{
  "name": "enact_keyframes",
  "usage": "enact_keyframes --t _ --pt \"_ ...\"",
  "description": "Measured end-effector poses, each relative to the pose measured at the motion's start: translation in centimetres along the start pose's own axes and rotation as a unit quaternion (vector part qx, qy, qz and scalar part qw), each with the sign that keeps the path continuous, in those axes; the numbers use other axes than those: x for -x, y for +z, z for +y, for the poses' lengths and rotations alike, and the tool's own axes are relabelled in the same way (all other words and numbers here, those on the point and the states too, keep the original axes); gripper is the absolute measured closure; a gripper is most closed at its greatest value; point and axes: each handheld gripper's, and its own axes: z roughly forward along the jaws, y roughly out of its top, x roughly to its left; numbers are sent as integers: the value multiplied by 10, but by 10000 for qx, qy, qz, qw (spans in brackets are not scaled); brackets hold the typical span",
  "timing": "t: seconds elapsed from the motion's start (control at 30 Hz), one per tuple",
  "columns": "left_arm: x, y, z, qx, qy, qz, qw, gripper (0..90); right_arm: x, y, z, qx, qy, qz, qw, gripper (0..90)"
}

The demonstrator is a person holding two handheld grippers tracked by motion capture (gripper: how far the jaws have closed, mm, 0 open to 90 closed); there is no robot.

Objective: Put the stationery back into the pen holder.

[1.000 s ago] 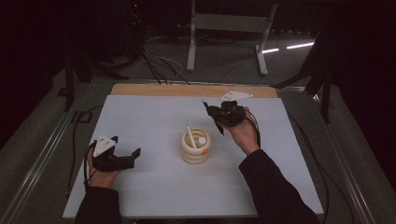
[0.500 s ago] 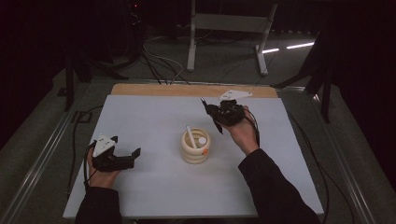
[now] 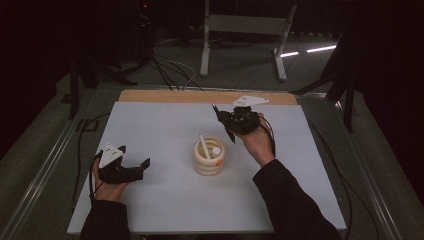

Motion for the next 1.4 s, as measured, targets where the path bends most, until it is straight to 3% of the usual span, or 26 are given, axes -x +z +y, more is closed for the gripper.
enact_keyframes --t 1.4 --pt "-1 -1 0 4 13 13 10000 5 -28 5 13 275 25 392 9989 799"
